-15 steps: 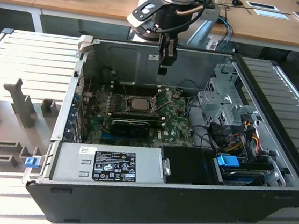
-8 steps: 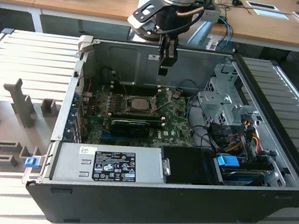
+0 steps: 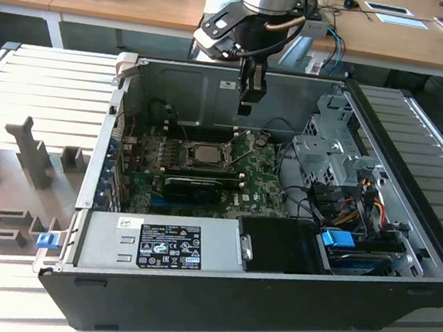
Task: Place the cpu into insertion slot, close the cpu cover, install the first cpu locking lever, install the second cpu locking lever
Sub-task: 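Close the cpu cover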
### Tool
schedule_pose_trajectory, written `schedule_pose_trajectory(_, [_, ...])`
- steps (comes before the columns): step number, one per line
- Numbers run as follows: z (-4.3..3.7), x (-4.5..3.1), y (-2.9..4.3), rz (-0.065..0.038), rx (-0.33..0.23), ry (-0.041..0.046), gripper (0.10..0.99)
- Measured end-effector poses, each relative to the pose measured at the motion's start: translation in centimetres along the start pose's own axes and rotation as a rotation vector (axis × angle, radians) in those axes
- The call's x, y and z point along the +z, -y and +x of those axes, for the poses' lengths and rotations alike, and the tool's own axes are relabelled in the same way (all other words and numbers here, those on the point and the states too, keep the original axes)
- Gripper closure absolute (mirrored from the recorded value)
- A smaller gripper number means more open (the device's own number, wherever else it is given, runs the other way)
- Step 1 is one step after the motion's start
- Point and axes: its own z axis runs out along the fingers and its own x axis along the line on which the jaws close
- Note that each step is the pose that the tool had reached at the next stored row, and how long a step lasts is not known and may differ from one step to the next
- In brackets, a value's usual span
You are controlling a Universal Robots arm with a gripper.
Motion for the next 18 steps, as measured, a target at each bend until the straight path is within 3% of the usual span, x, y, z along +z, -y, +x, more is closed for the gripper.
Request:
schedule_pose_trajectory(7, [0.0, 1.64, -0.11, 0.0, 0.0, 0.0, 0.98])
schedule_pose_trajectory(14, [0.01, 2.64, -0.24, 0.0, 0.0, 0.0001, 0.98])
schedule_pose_trajectory(18, [0.03, 3.35, -1.7, 0.001, 0.0, 0.0001, 0.98])
